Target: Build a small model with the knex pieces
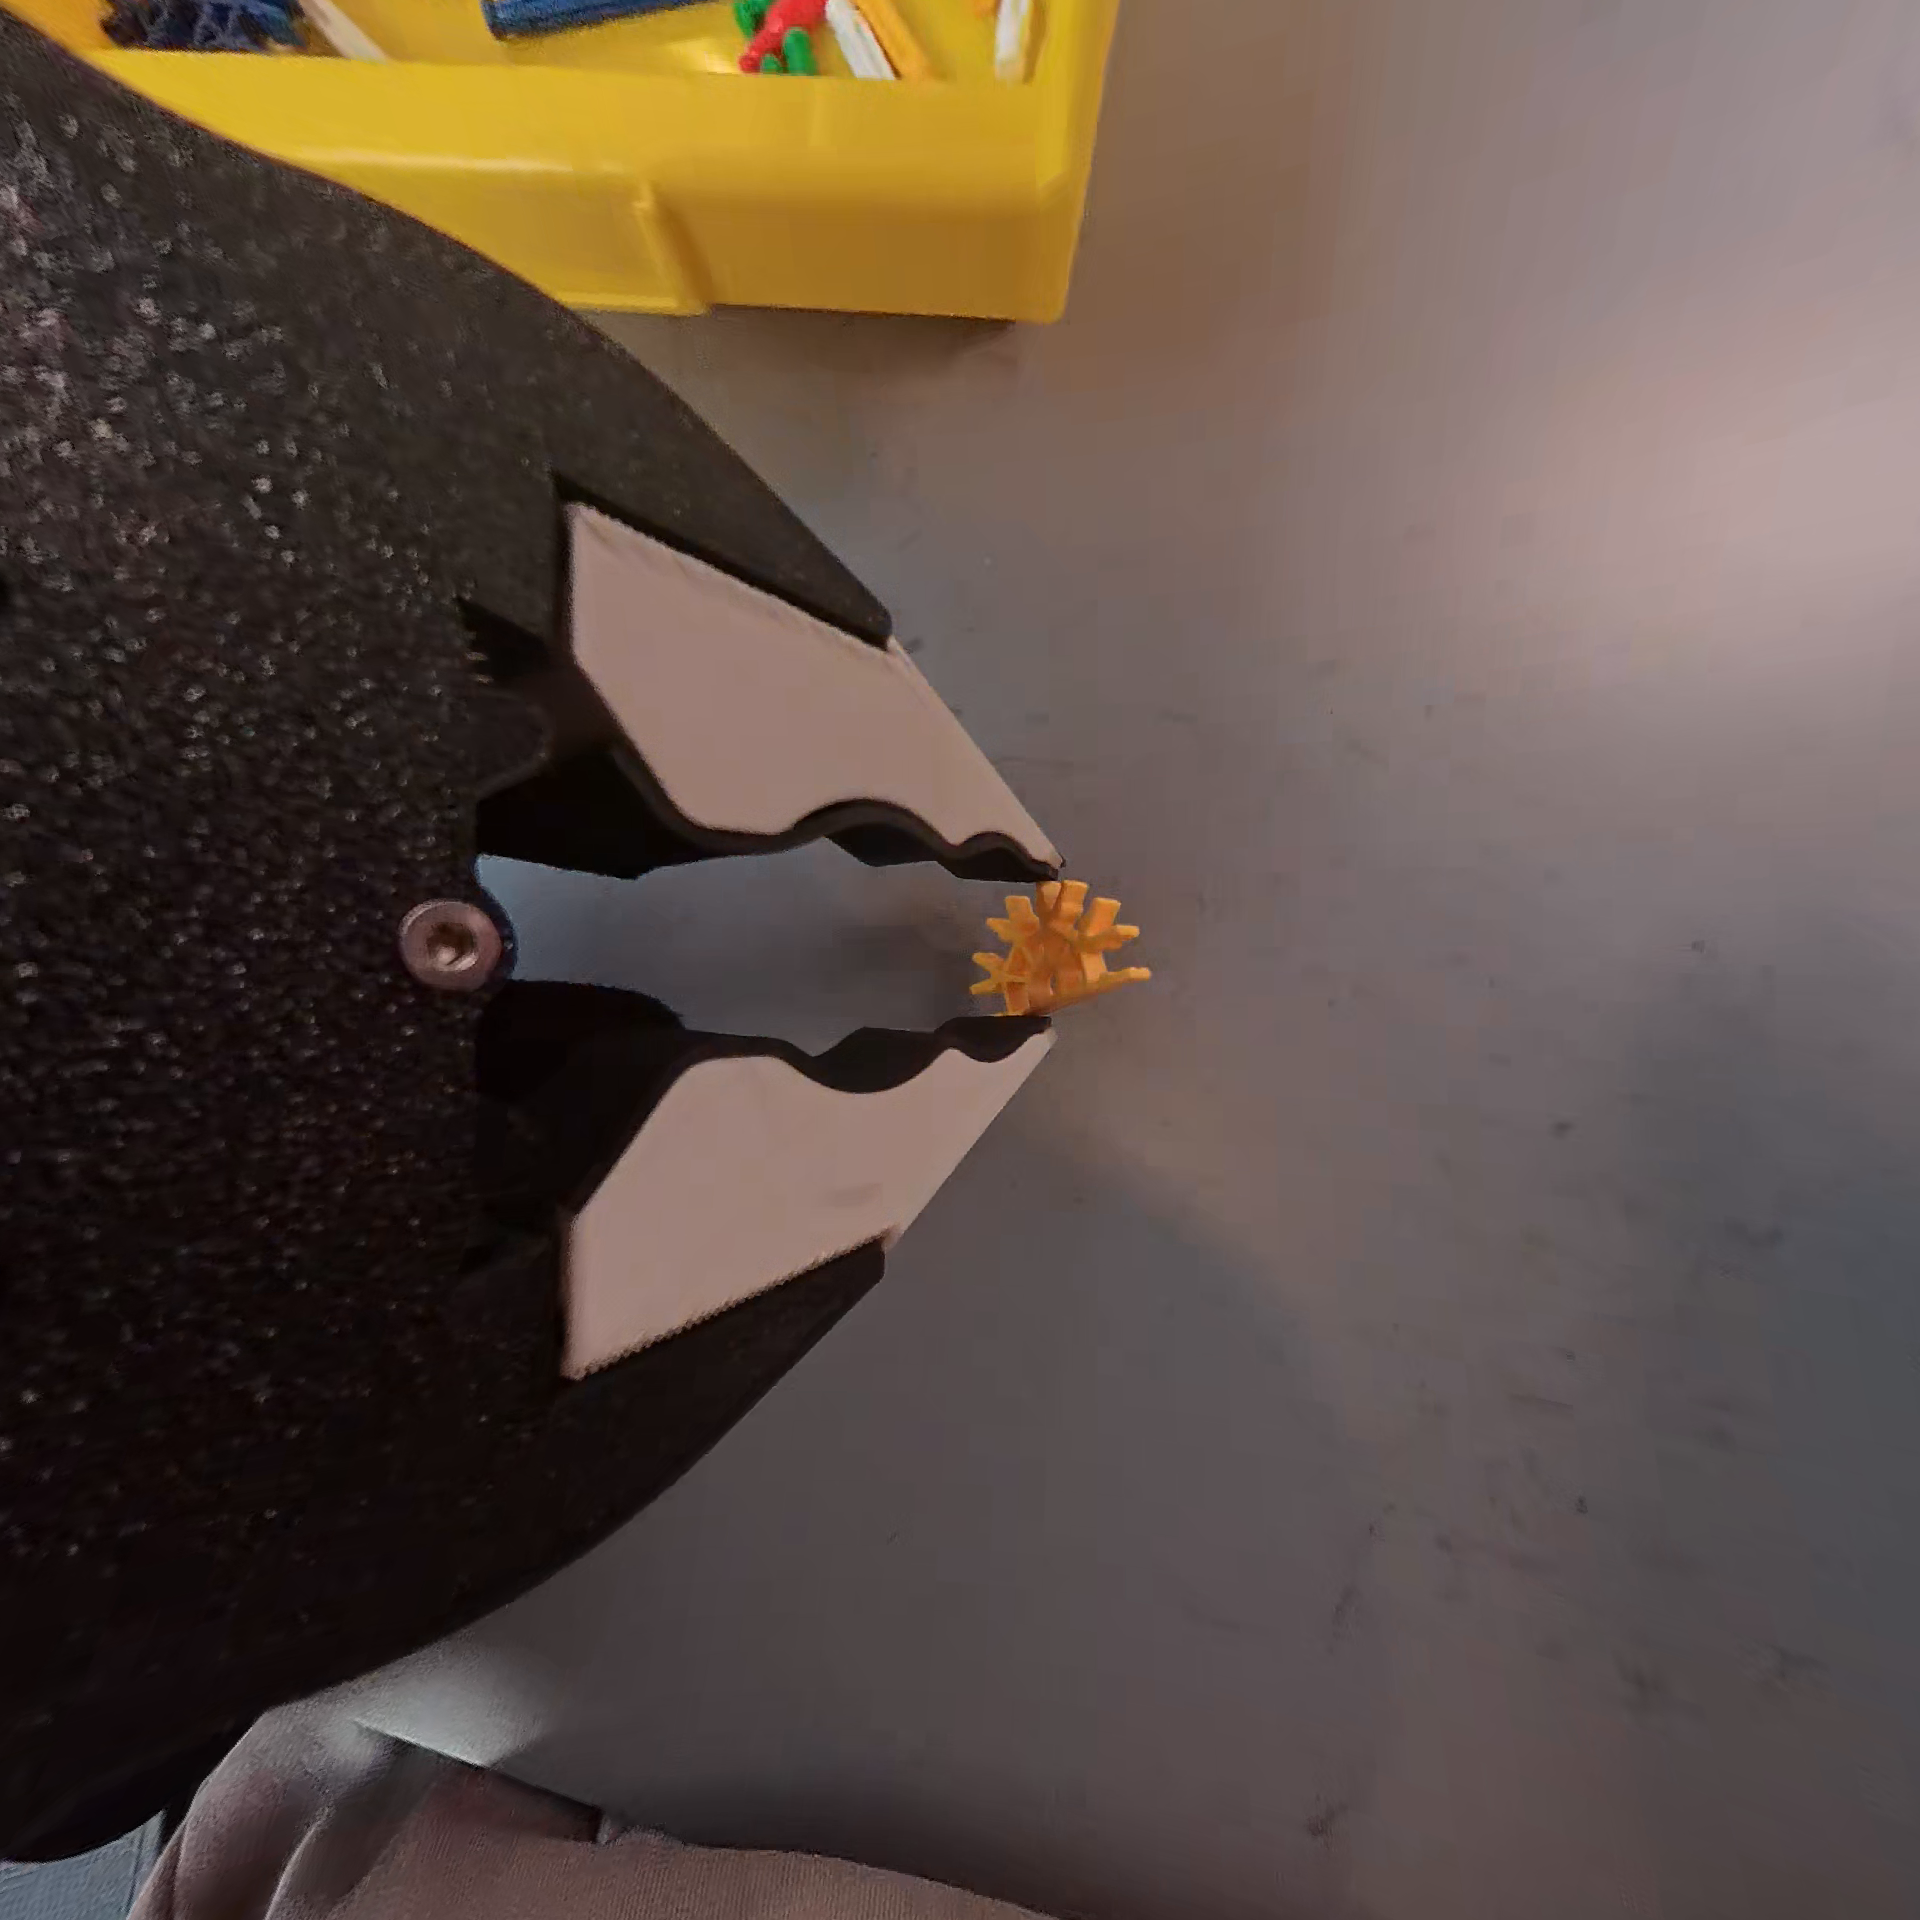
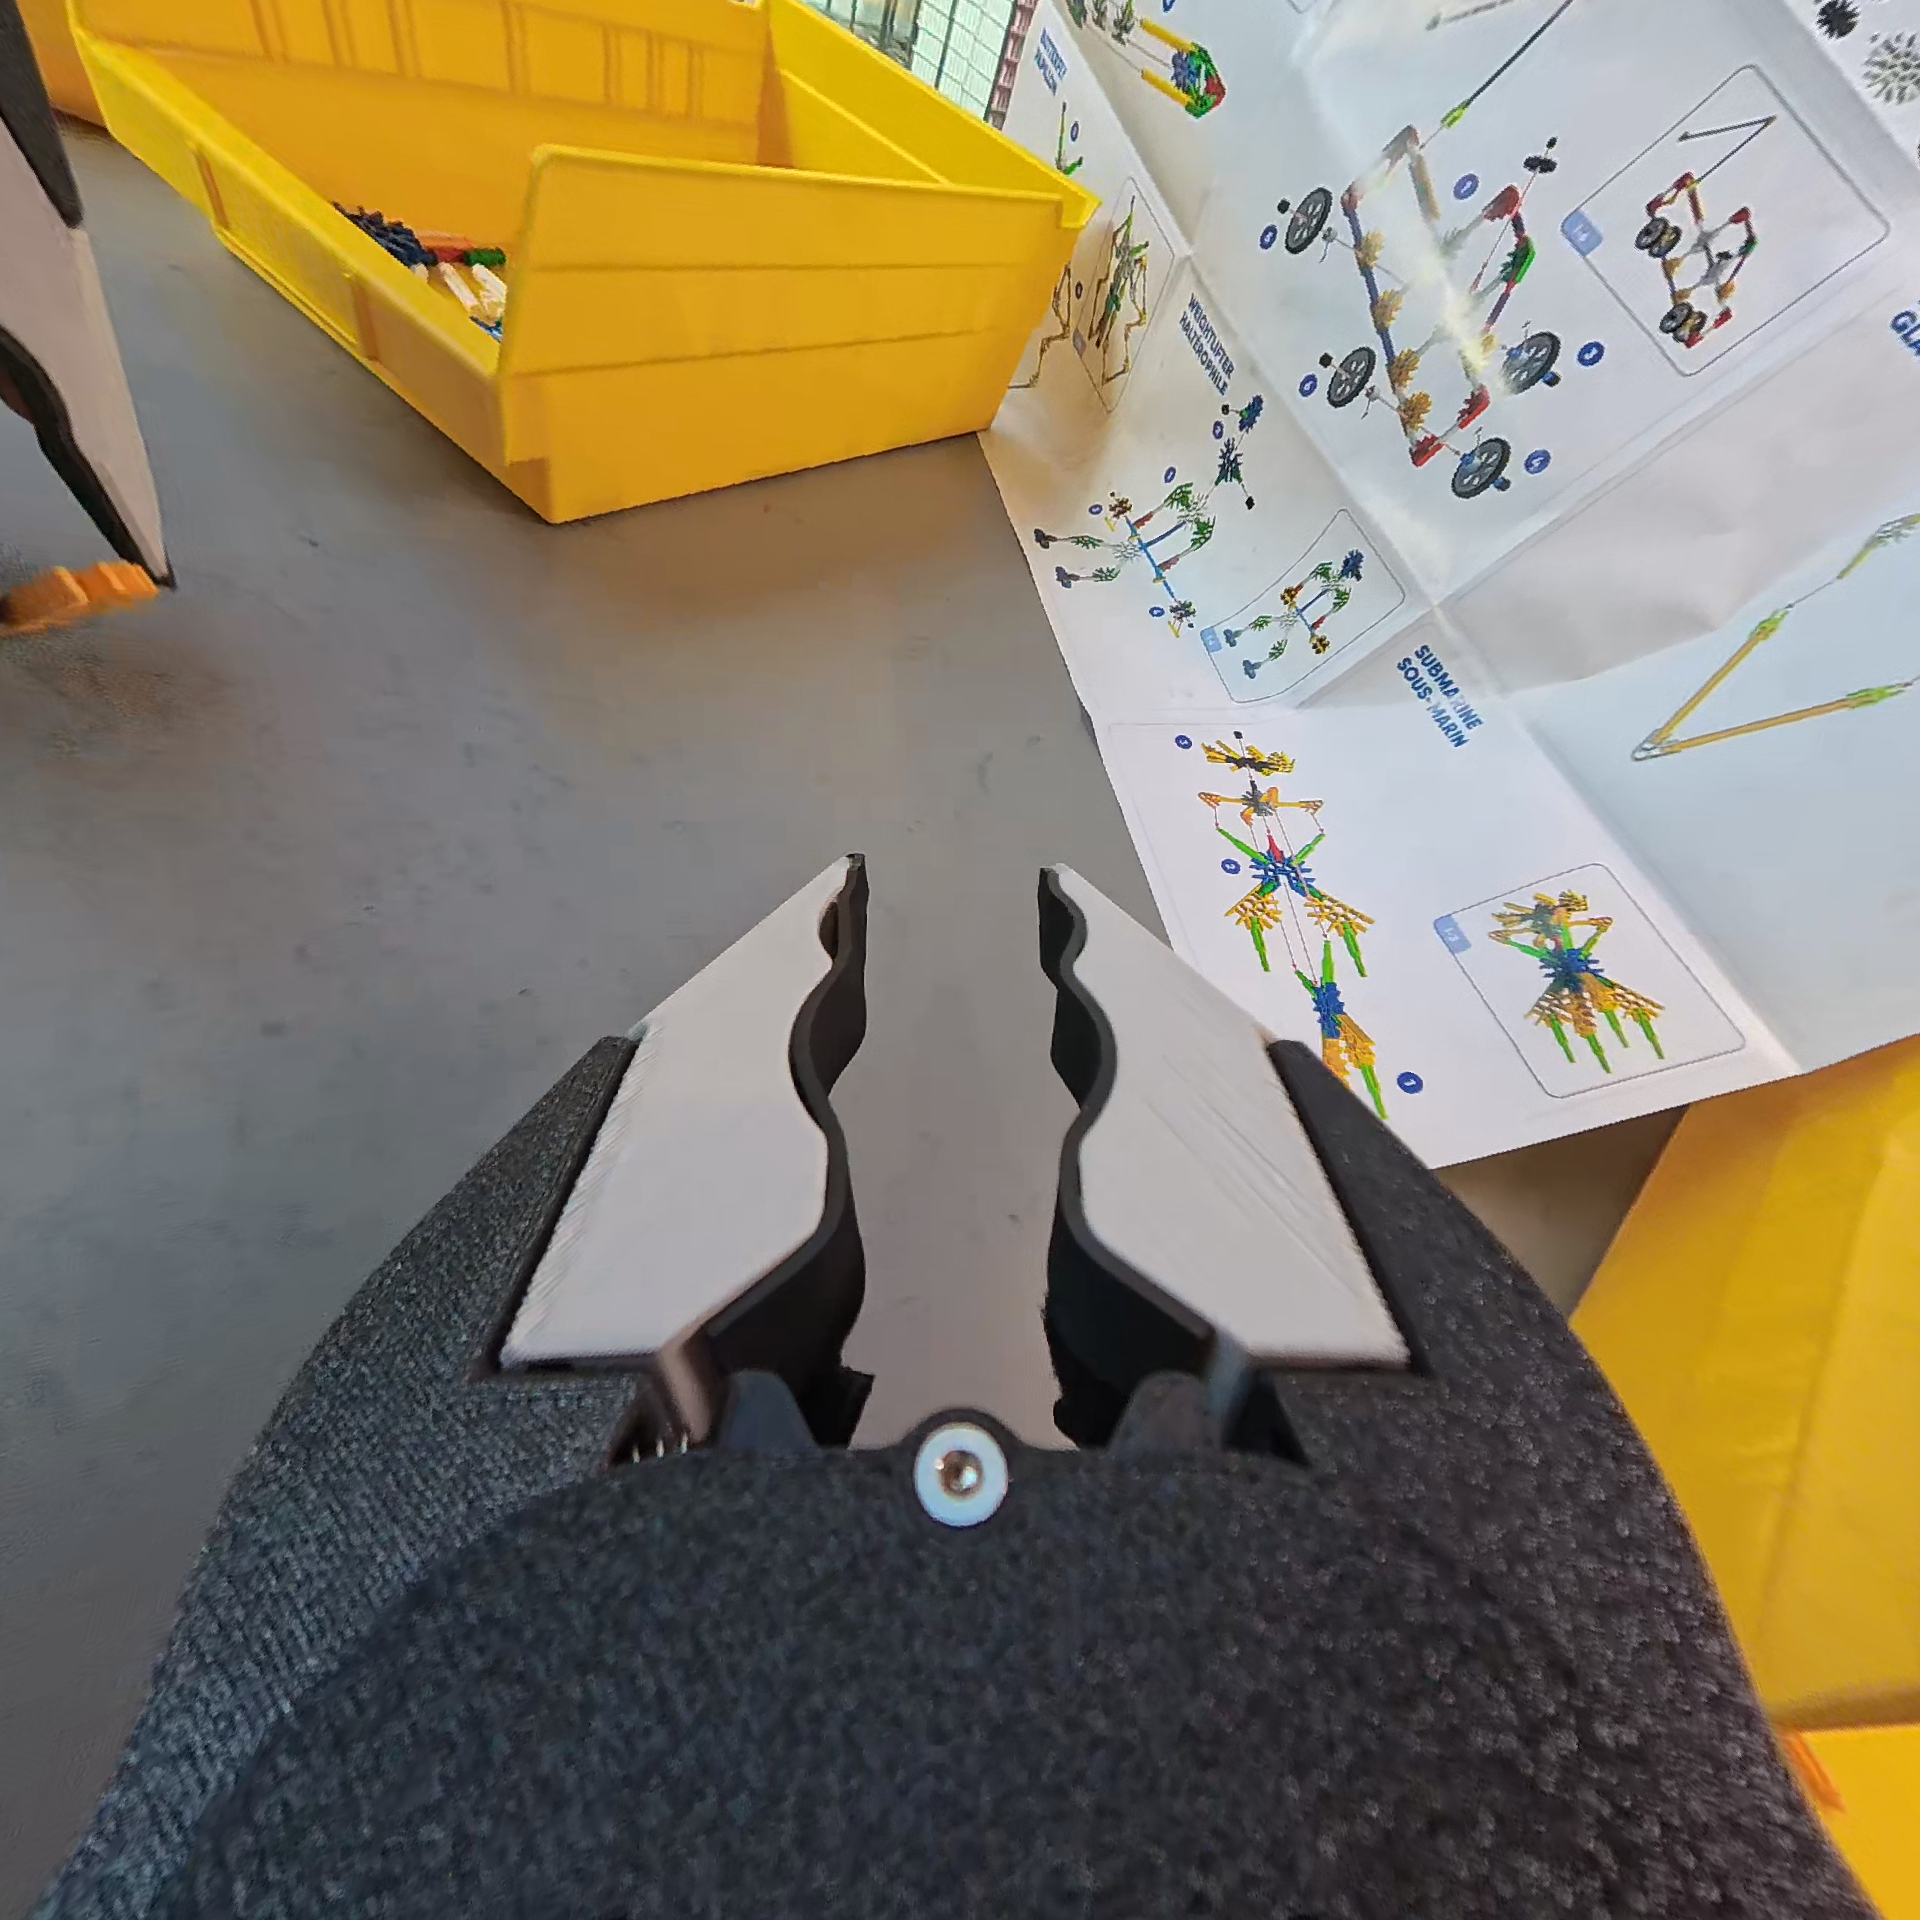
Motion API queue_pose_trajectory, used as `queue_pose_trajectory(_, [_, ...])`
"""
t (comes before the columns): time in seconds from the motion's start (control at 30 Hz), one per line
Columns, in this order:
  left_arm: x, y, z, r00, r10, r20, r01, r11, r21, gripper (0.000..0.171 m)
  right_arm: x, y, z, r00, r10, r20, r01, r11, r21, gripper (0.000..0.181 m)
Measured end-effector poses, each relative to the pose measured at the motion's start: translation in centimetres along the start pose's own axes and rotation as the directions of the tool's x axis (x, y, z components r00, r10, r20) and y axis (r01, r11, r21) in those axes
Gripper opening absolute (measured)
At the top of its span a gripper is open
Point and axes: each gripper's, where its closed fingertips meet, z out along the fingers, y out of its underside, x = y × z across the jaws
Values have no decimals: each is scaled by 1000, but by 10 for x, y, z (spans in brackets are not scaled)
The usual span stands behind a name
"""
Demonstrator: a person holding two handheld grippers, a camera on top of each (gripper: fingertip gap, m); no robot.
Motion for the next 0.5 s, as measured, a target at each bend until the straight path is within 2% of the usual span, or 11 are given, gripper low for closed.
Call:
queue_pose_trajectory(0.2, [4, -19, 20, 999, 48, -5, -48, 999, 23, 26, -3, 2, 2, 1000, -19, 7, 19, 1000, -11, 30])
queue_pose_trajectory(0.3, [5, -25, 15, 999, 41, -14, -40, 996, 82, 30, -4, 2, 2, 1000, -28, 7, 28, 1000, -14, 30])
queue_pose_trajectory(0.4, [-7, -35, -23, 1000, -6, 25, 1, 979, 204, 34, -2, 2, 1, 1000, -25, -1, 25, 1000, -14, 30])
queue_pose_trajectory(0.5, [-56, -18, -103, 967, -120, 223, 54, 959, 278, 37, 0, 1, -1, 1000, -8, -1, 8, 1000, -4, 30])
